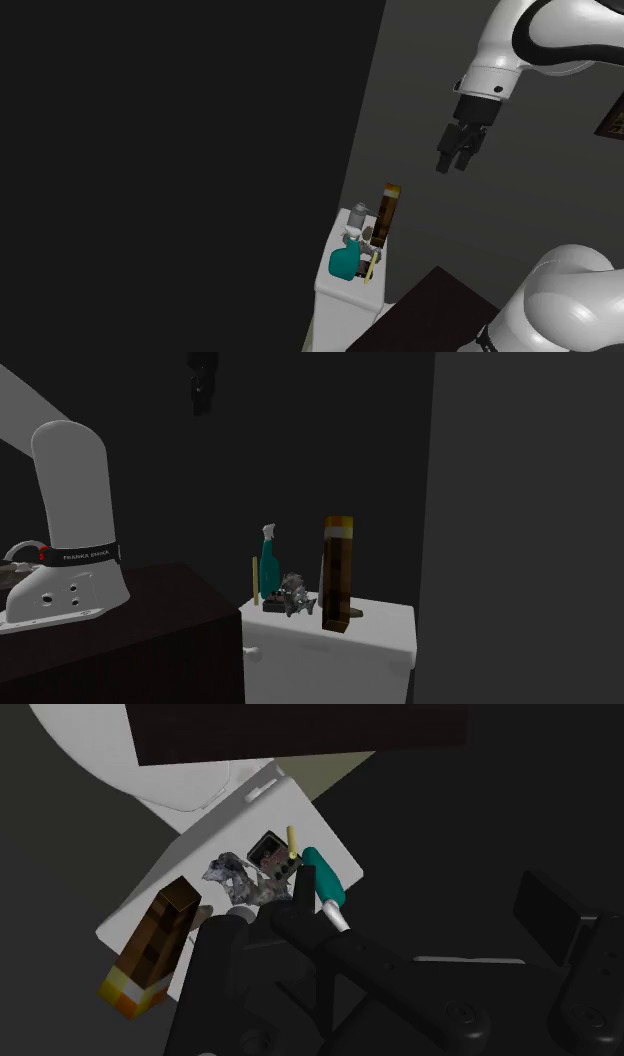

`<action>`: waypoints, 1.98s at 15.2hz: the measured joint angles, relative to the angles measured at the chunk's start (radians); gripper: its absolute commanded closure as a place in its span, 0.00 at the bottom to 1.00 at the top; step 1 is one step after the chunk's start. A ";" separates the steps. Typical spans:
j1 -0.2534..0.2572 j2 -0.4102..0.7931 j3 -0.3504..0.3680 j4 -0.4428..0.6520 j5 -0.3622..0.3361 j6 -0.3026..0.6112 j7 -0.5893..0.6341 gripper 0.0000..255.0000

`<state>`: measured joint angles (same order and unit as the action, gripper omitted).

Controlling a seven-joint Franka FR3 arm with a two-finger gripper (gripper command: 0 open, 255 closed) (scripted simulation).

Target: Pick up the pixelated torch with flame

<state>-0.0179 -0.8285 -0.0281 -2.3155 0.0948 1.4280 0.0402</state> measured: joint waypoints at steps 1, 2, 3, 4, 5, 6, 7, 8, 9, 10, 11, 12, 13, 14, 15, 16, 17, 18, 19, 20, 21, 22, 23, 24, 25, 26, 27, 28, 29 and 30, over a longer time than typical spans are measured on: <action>0.000 0.000 0.000 0.000 0.000 0.000 0.000 0.00; -0.001 0.008 -0.004 -0.003 -0.004 0.010 -0.006 0.00; -0.004 0.026 -0.015 -0.010 -0.015 0.034 -0.022 0.00; -0.008 0.035 -0.027 -0.020 -0.027 0.052 -0.039 0.00; -0.012 0.053 -0.040 -0.034 -0.039 0.082 -0.057 0.00; -0.016 0.065 -0.054 -0.044 -0.052 0.103 -0.075 0.00; -0.018 0.081 -0.062 -0.054 -0.060 0.130 -0.087 0.00; -0.023 0.104 -0.076 -0.058 -0.072 0.156 -0.106 0.00; -0.026 0.128 -0.090 -0.062 -0.083 0.184 -0.124 0.00; -0.031 0.145 -0.105 -0.067 -0.095 0.206 -0.144 0.00; -0.034 0.172 -0.116 -0.062 -0.103 0.229 -0.159 0.00; -0.035 0.201 -0.127 -0.062 -0.110 0.258 -0.173 0.00; -0.040 0.224 -0.143 -0.069 -0.121 0.288 -0.193 0.00; -0.044 0.245 -0.155 -0.073 -0.129 0.314 -0.209 0.00; -0.047 0.274 -0.169 -0.068 -0.136 0.339 -0.227 0.00; -0.050 0.299 -0.183 -0.068 -0.143 0.364 -0.245 0.00; -0.050 0.336 -0.194 -0.052 -0.146 0.387 -0.259 0.00; -0.053 0.361 -0.206 -0.053 -0.151 0.413 -0.275 0.00; -0.054 0.398 -0.218 -0.036 -0.152 0.434 -0.291 0.00; -0.055 0.422 -0.227 -0.037 -0.154 0.461 -0.304 0.00; -0.056 0.459 -0.239 -0.016 -0.154 0.477 -0.322 0.00; -0.057 0.496 -0.252 -0.009 -0.153 0.506 -0.339 0.00; -0.058 0.530 -0.263 -0.002 -0.151 0.534 -0.356 0.00; -0.058 0.575 -0.273 0.023 -0.146 0.556 -0.374 0.00; -0.062 0.602 -0.285 0.034 -0.145 0.573 -0.394 0.00; -0.064 0.645 -0.297 0.053 -0.137 0.596 -0.415 0.00; -0.065 0.674 -0.303 0.069 -0.132 0.610 -0.429 0.00; -0.067 0.707 -0.311 0.086 -0.125 0.626 -0.446 0.00; -0.071 0.753 -0.321 0.120 -0.113 0.637 -0.470 0.00; -0.074 0.793 -0.327 0.145 -0.102 0.651 -0.488 0.00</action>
<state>-0.0914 -0.0359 -0.3554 -2.1704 -0.0072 2.0794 -0.4477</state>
